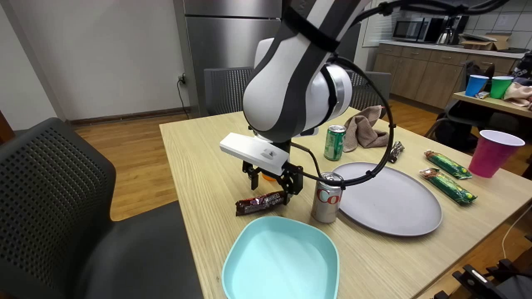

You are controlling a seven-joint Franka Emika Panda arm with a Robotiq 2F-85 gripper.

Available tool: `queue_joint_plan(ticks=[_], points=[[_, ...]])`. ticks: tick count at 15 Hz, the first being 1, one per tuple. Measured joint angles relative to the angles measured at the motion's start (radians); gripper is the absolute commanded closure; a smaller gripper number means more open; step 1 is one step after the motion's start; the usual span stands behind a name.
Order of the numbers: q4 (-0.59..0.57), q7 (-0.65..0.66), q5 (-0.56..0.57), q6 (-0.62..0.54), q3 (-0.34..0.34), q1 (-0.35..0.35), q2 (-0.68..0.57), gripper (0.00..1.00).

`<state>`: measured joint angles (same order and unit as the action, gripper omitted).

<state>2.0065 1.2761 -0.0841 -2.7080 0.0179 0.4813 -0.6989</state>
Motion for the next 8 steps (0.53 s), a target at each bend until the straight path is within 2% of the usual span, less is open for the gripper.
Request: queue_joint_plan(ticks=[7, 8], points=[[-0.004, 0.001, 0.000, 0.000, 0.002, 0.024, -0.007, 0.00], [-0.004, 0.001, 0.000, 0.000, 0.002, 0.026, -0.007, 0.09]])
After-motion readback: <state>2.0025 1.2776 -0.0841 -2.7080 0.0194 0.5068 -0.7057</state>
